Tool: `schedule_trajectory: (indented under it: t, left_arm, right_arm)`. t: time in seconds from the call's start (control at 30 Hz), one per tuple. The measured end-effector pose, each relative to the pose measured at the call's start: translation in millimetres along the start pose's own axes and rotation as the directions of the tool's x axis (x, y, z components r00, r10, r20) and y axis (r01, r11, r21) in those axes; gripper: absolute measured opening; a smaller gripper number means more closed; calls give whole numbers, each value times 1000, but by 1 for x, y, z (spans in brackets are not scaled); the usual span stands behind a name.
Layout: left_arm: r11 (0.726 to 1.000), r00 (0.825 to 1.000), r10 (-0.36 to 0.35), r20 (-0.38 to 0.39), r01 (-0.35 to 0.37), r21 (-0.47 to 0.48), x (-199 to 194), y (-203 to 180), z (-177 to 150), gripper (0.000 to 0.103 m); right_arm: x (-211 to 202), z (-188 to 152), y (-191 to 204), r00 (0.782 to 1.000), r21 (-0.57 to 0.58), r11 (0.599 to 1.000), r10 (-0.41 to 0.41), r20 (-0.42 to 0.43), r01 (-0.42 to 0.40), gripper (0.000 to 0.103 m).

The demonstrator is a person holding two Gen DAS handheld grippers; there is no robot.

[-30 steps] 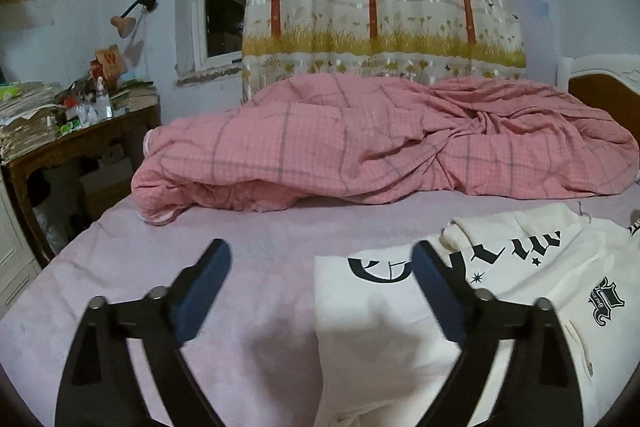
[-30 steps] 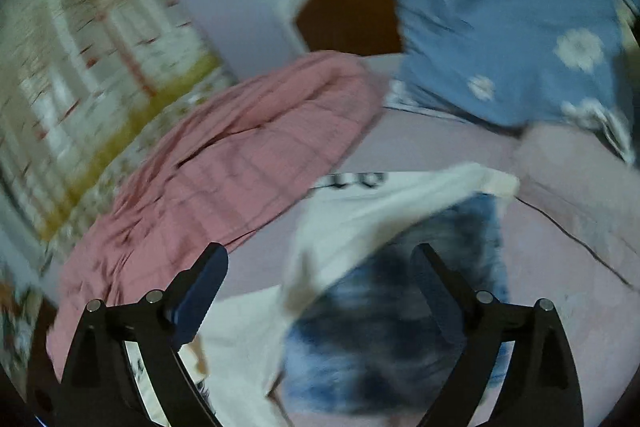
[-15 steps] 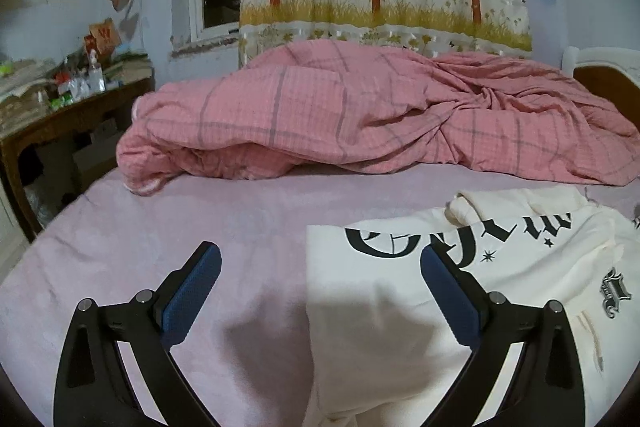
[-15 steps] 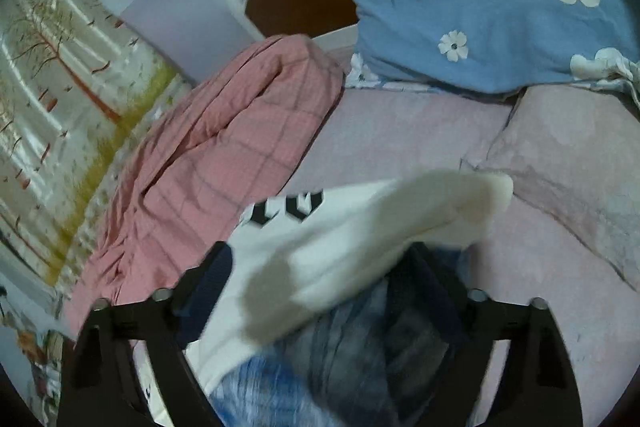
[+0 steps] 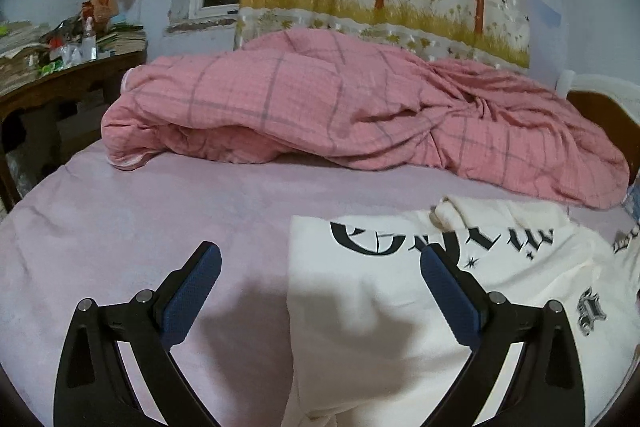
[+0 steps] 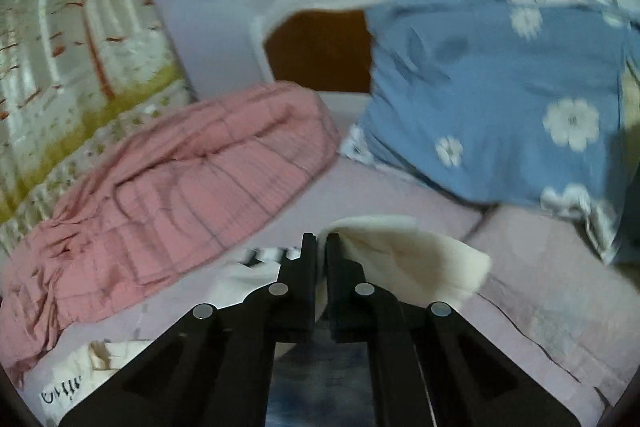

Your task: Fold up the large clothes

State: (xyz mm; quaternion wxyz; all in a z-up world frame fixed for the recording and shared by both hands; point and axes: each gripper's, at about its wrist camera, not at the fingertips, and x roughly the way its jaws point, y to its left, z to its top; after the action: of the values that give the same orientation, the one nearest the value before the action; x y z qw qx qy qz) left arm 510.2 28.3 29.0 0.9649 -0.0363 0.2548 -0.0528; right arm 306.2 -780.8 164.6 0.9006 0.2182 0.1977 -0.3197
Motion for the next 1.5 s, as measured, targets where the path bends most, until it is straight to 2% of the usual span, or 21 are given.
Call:
schedule_trajectory:
  t: [0.1,0.2,0.3,0.33,0.43,0.5,0.57,0.67,0.73,0.83,0.9,0.93,0.97,1.03,1.1,1.23,1.3,1.4,1.43,1.47,1.5]
  left_arm:
    - [1000,1000,-13,17,13,-16,-6,2,3,99]
    - [1000,999,12,39,-13,13,-10,-2,6,99]
    - [999,998,25,55,-27,38,-13,-6,6,99]
    - [999,998,20,56,-23,36,-13,-6,6,99]
    - [999,999,15,41,-16,34,-10,-12,2,99]
    - [997,1000,-2,30,0,71,-8,-20,0,99]
    - [997,999,4,53,-8,76,-11,-21,1,99]
    - [999,998,-10,59,8,40,-14,-15,4,99]
    - [1000,999,-16,49,15,17,-12,-10,5,99]
    - [1000,999,1,46,-2,3,-11,-5,5,98]
    - [998,997,41,73,-43,38,-14,-10,4,98]
    - [997,995,44,88,-49,60,-17,-13,4,98]
    - [996,994,39,98,-46,73,-19,-16,4,98]
    - [996,994,17,111,-26,84,-24,-20,5,98]
    - [995,993,9,115,-20,96,-26,-24,5,98]
    - [991,993,20,115,-35,130,-26,-30,4,98]
    - [990,993,18,117,-34,136,-28,-32,5,98]
    - [989,993,-2,121,-15,146,-35,-36,8,98]
    - [989,992,-9,125,-10,149,-39,-38,10,98]
    - [988,991,-18,134,-3,152,-45,-40,12,98]
    - [988,990,-26,142,4,154,-50,-42,14,98]
  right_arm:
    - [-25,9,41,996,-67,995,81,40,-78,5]
    - [-51,11,98,987,-173,976,145,67,-132,5]
    - [-73,-2,161,979,-312,941,173,105,-133,5]
    - [-78,-10,183,977,-347,929,177,120,-126,5]
    - [-86,-42,245,960,-446,895,121,253,5,5]
    - [-78,-62,275,967,-455,890,150,205,-42,5]
    - [-76,-90,308,967,-480,871,201,160,-102,5]
    - [-75,-138,351,955,-519,833,280,98,-191,5]
    - [-71,-166,377,938,-486,821,346,7,-299,5]
    - [-71,-206,401,918,-451,812,395,-46,-372,5]
    - [-74,-235,413,929,-475,820,370,11,-321,5]
    - [-75,-253,421,933,-488,816,361,13,-309,5]
    - [-74,-262,422,925,-479,807,379,-29,-346,5]
    - [-66,-285,421,893,-400,799,423,-155,-448,5]
    - [-60,-306,416,861,-358,784,443,-251,-508,5]
    - [-54,-339,406,815,-341,752,443,-372,-564,5]
    - [-49,-350,401,780,-315,738,442,-443,-597,7]
    - [-39,-355,390,735,-244,743,451,-507,-624,10]
    - [-37,-353,388,727,-230,744,454,-515,-627,16]
    - [-37,-350,384,725,-219,748,457,-516,-627,27]
    - [-39,-345,379,732,-217,752,462,-501,-623,34]
